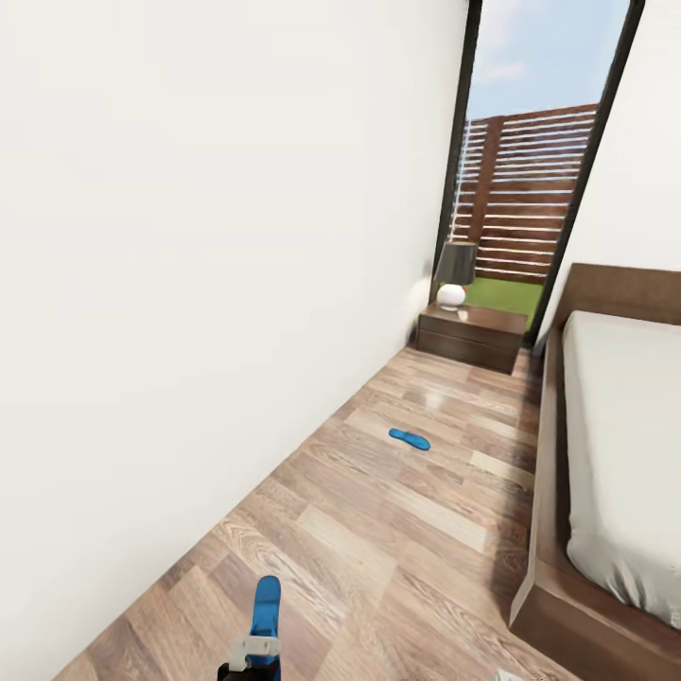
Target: In the bedroom, move the book from the bed onto either nightstand, and place the two sandals side by side next to the bed.
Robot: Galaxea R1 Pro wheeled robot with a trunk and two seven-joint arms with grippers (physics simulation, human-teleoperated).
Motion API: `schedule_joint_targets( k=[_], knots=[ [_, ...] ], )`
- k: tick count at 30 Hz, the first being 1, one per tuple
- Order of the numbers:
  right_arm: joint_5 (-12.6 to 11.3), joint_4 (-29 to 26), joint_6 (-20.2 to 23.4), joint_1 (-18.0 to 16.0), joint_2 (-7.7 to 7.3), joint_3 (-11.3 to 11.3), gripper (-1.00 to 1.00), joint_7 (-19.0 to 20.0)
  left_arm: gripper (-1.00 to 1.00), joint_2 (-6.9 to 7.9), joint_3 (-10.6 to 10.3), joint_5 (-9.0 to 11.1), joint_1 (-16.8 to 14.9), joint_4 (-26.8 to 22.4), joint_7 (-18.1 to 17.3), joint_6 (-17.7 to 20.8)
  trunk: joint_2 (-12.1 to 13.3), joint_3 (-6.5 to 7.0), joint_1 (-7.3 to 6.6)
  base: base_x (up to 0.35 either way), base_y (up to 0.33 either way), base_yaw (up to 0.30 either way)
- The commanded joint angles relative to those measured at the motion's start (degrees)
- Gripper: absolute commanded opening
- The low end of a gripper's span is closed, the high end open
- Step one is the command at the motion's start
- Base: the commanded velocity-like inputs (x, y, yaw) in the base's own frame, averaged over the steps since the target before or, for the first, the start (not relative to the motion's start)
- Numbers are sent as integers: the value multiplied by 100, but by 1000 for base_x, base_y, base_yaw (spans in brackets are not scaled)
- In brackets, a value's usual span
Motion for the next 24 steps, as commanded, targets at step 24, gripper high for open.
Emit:
schedule_joint_targets(
  k=[24],
  knots=[
    [-32,8,-13,5,7,3,100,30,-100,-2,-48,52,-4,7,-17,-19,-2,-5,-1,48,0,-87]
  ],
)
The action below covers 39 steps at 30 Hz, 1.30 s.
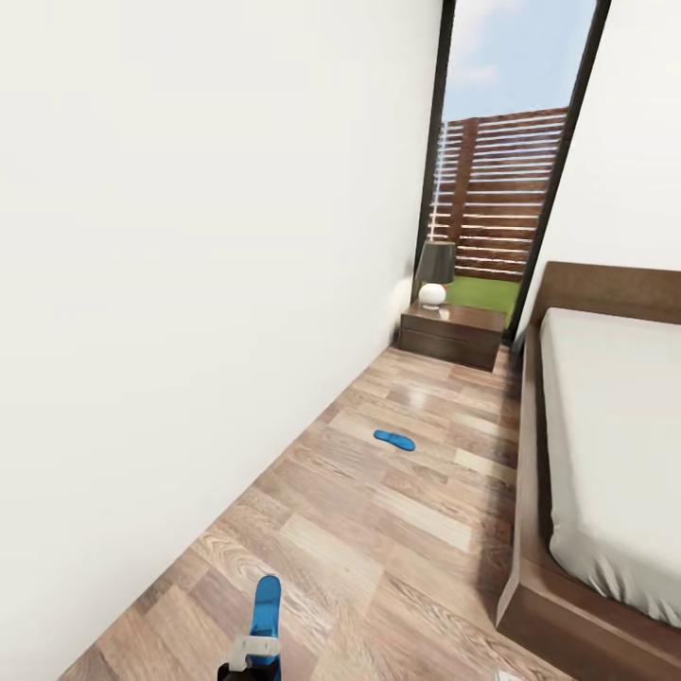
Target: In the bedroom, move the book from the bed onto either nightstand, and place the two sandals side by side next to the bed.
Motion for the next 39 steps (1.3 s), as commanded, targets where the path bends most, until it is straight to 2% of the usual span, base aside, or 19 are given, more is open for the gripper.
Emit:
schedule_joint_targets(
  k=[1,11,19,24,39],
  knots=[
    [-21,6,-7,-4,-1,3,100,22,-100,1,-46,61,-4,8,-17,-19,-2,-6,2,297,0,0],
    [-21,5,-7,-4,0,3,100,22,-100,2,-46,61,-4,7,-17,-19,-2,-6,2,310,0,-15],
    [-21,4,-7,-4,0,3,100,22,-100,2,-46,63,-4,8,-17,-19,-2,-6,2,35,0,-248],
    [-21,5,-7,-4,0,3,100,22,-100,2,-46,63,-4,6,-17,-19,-2,-6,2,58,0,-91],
    [-21,5,-7,-4,0,3,100,22,-100,2,-46,63,-4,5,-17,-19,-2,-6,2,296,0,-5]
  ],
)
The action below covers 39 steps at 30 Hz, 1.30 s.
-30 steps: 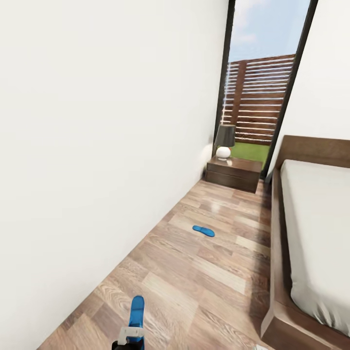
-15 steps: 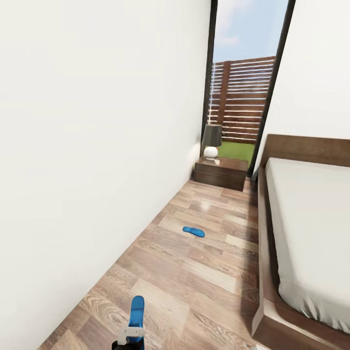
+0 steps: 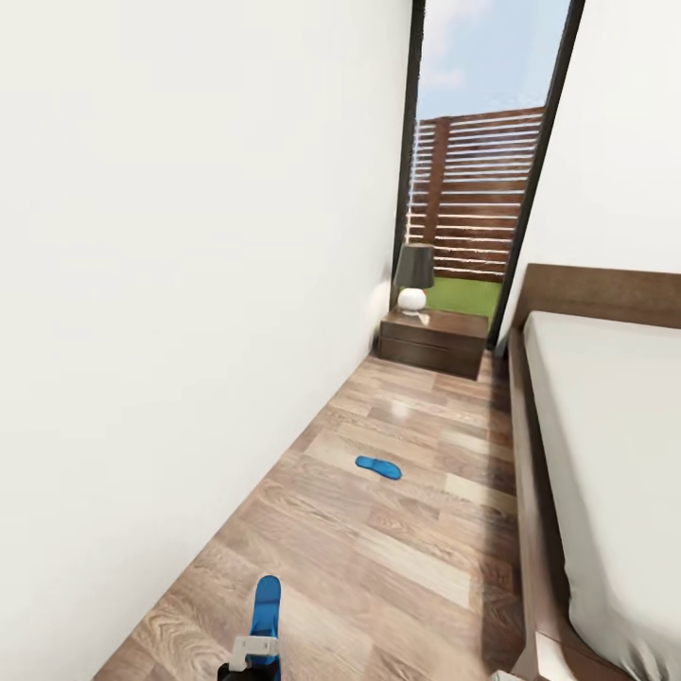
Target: In the bedroom, move the book from the bed onto either nightstand, and place the two sandals side by side next to the bed.
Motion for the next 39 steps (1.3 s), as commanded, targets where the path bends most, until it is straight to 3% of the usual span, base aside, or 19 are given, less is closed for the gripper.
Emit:
schedule_joint_targets(
  k=[1,16,28,39],
  knots=[
    [-21,4,-7,-4,-1,3,100,22,-100,0,-47,62,-5,6,-17,-19,-2,-6,2,318,0,0],
    [-21,3,-7,-4,-1,3,100,22,-100,0,-47,61,-5,9,-17,-19,-2,-6,2,314,0,-35],
    [-21,6,-7,-4,-1,3,100,22,-100,0,-47,64,-5,8,-17,-19,-2,-6,2,76,0,-155],
    [-21,6,-7,-4,-1,3,100,22,-100,0,-47,60,-5,6,-17,-19,-2,-6,2,293,0,-10]
  ],
)
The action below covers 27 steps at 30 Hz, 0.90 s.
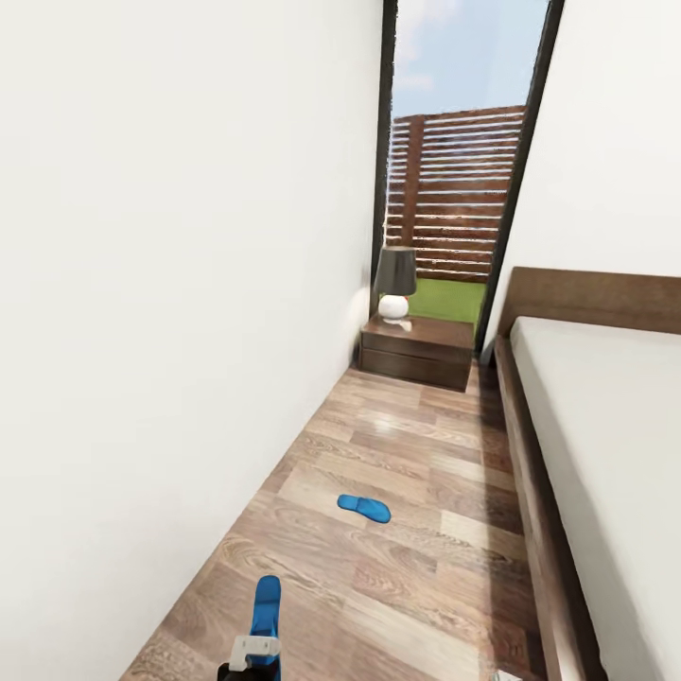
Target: In the bedroom, move the book from the bed onto either nightstand, and place the two sandals side by side next to the bed.
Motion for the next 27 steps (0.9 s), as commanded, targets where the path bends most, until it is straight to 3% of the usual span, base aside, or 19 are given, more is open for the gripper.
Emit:
schedule_joint_targets(
  k=[1,27],
  knots=[
    [-21,6,-7,-4,-1,3,100,22,-100,0,-47,63,-5,7,-17,-19,-2,-6,2,320,0,0],
    [-21,4,-7,-4,-1,3,100,22,-100,0,-47,60,-5,8,-17,-19,-2,-6,2,321,0,0]
  ],
)
